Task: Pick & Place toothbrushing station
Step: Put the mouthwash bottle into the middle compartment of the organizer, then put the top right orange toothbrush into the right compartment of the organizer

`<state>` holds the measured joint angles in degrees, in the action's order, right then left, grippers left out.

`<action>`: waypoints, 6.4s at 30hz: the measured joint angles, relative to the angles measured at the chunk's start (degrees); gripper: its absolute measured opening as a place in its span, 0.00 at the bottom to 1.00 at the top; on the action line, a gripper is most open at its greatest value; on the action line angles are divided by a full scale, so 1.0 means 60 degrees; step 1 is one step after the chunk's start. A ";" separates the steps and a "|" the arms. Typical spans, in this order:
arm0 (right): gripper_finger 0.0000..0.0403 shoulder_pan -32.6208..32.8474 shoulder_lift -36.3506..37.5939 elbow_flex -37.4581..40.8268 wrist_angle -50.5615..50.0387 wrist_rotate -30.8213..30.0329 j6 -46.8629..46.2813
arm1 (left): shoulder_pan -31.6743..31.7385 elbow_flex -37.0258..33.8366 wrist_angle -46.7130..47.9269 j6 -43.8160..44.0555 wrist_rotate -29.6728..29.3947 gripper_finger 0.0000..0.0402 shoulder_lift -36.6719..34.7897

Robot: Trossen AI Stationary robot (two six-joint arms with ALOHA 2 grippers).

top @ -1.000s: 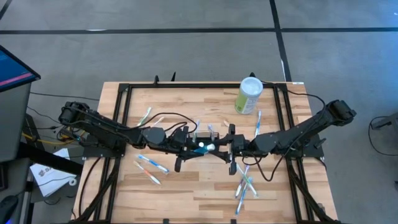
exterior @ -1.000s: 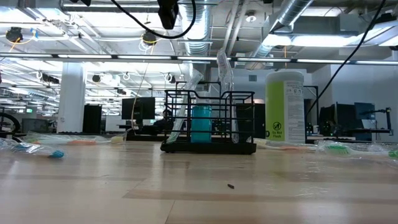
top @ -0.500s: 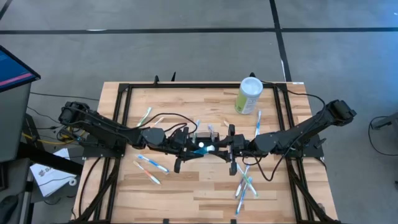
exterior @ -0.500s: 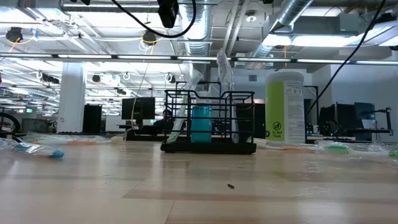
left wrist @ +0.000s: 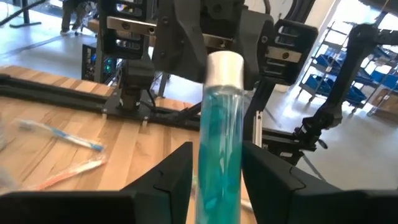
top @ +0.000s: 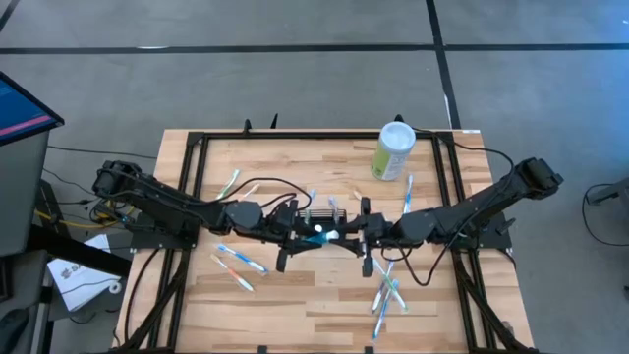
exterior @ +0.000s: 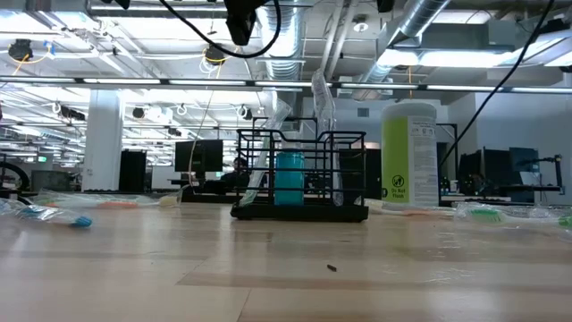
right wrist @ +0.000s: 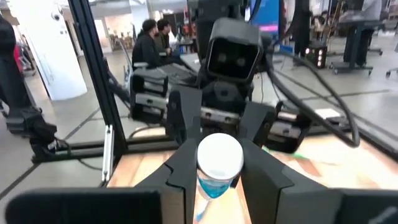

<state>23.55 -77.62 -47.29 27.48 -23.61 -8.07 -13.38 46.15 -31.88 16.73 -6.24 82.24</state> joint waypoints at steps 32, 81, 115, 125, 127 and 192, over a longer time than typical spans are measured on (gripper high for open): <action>0.21 -0.1778 -0.0080 -0.0011 -0.3148 0.0002 -0.1447 | -0.0511 0.0000 0.0743 -0.0073 0.0036 0.28 -0.0528; 0.27 -0.3075 -0.3044 -0.0584 -0.2957 0.1641 -0.1830 | -0.0643 -0.0461 0.0573 0.0033 -0.0463 0.27 -0.0470; 0.40 -0.3064 -0.3115 -0.1377 -0.4211 0.1685 -0.1156 | -0.0679 -0.0466 0.0569 0.0018 -0.0433 0.27 -0.0470; 0.41 -0.2728 -0.2798 -0.1392 -0.4312 0.1678 -0.1160 | -0.0679 -0.0466 0.0569 0.0018 -0.0441 0.27 -0.0470; 0.39 -0.2596 -0.2531 -0.1368 -0.4620 0.1517 -0.1159 | -0.0679 -0.0466 0.0569 0.0022 -0.0451 0.27 -0.0473; 0.28 -0.5473 -0.0929 0.1354 -0.7678 0.1873 -0.3234 | -0.0730 -0.0466 0.0492 0.0036 -0.0459 0.27 -0.0474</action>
<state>-9.29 -83.20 -39.16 -18.59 -12.37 -27.47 -17.76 43.35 -28.93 16.95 -8.99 79.40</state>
